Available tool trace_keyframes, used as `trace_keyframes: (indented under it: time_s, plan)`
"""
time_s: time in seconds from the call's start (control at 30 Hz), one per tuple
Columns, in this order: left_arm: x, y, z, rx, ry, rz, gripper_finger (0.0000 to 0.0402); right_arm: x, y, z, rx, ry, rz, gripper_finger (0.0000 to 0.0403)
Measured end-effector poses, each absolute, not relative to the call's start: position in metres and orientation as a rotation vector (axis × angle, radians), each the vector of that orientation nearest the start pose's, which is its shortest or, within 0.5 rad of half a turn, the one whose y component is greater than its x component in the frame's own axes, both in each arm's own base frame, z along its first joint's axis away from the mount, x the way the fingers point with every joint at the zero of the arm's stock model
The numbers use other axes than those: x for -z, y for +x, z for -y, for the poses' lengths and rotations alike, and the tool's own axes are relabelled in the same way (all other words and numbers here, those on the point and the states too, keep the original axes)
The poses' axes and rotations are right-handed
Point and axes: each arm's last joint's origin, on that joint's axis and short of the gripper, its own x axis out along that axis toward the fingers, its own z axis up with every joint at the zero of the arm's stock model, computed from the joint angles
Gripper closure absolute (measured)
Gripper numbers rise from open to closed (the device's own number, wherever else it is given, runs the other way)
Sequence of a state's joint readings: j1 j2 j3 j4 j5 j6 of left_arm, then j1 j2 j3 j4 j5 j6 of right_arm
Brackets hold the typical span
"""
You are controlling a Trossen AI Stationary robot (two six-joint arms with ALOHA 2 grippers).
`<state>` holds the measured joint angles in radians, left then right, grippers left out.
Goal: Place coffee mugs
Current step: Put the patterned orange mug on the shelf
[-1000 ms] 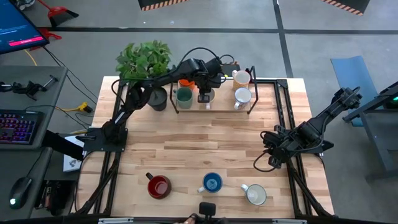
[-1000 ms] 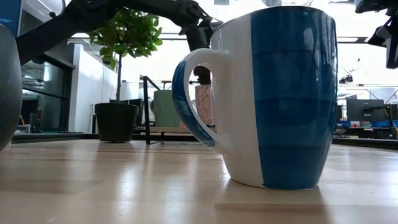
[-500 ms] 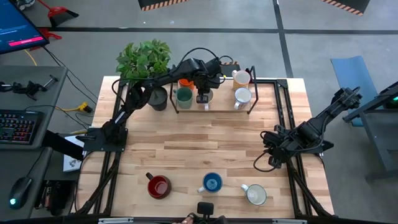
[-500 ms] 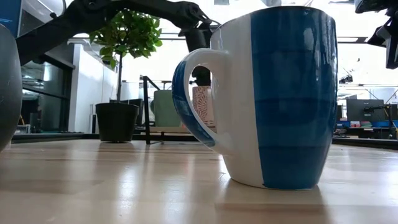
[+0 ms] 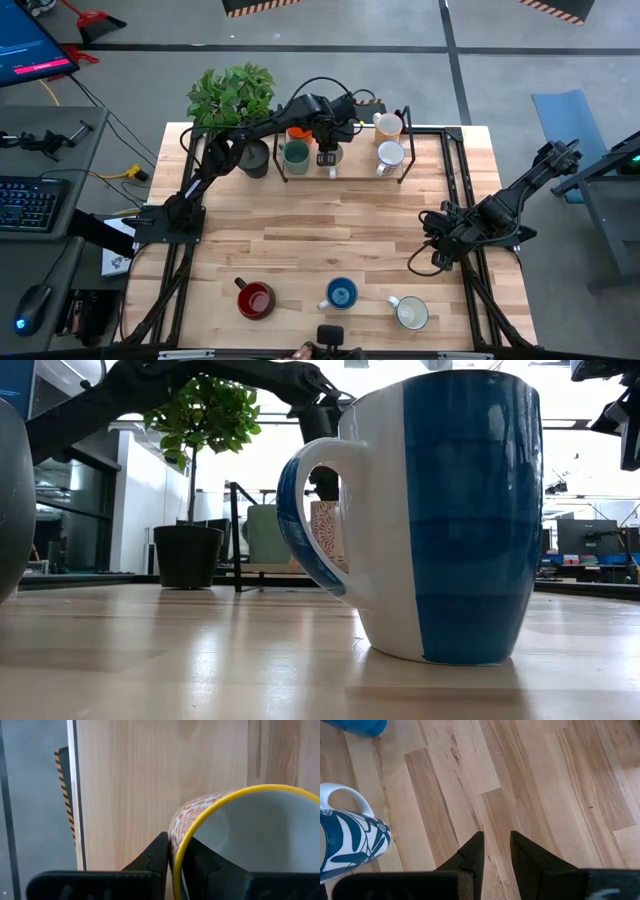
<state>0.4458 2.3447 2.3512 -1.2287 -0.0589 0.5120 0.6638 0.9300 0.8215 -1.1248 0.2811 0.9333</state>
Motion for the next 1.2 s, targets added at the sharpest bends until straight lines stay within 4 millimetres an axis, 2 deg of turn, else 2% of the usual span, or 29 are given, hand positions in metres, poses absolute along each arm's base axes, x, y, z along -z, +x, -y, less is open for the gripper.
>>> trace_keyframes:
  time_s: [0.53,0.87,1.2]
  plan:
    - [-0.263,0.434,-0.211,-0.181,0.227,-1.299,0.0288,-0.258,0.118,-0.082,0.197,0.266,-1.122,0.033]
    - [-0.266,0.435,-0.209,-0.211,0.258,-1.312,0.0275,-0.258,0.118,-0.082,0.197,0.266,-1.122,0.033]
    - [-0.3,0.427,-0.194,-0.235,0.287,-1.244,0.0275,-0.258,0.118,-0.082,0.197,0.266,-1.121,0.033]
